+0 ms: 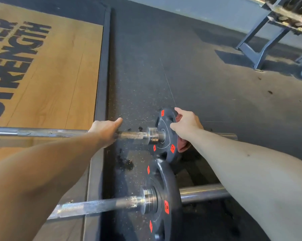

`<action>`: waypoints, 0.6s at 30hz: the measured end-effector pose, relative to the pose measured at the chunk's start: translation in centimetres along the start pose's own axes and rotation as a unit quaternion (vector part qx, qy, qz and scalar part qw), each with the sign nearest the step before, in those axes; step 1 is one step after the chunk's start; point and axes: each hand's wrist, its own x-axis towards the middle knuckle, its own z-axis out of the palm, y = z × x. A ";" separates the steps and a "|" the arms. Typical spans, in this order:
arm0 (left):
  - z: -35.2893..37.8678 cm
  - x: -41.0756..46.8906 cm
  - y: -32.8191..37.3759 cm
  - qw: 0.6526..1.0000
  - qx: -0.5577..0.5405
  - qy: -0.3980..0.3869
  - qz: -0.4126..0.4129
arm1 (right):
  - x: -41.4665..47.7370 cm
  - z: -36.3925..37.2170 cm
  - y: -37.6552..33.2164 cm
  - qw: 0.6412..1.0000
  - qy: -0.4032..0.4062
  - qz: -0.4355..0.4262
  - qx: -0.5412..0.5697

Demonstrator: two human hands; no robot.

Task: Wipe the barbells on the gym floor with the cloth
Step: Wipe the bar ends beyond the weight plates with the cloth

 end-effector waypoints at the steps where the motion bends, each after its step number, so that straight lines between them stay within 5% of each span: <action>1: 0.2 0.2 -0.3 1.000 0.003 0.003 -0.006 | 0.7 -0.2 -0.2 1.000 -0.010 -0.022 -0.018; 4: 0.3 0.8 -1.0 1.000 0.010 0.006 -0.002 | 2.6 -0.7 -0.5 0.995 -0.047 -0.072 -0.051; 9: 0.6 1.1 -1.2 1.000 0.004 0.014 0.012 | 4.3 -1.2 0.8 0.991 -0.079 -0.070 0.084; 14: 1.4 0.3 -1.2 0.998 0.041 0.034 0.037 | 4.8 0.3 6.7 0.978 0.035 0.057 0.196; 18: 1.9 -0.1 -1.1 0.997 0.059 0.045 0.026 | 6.1 3.0 6.7 0.993 0.046 -0.002 0.111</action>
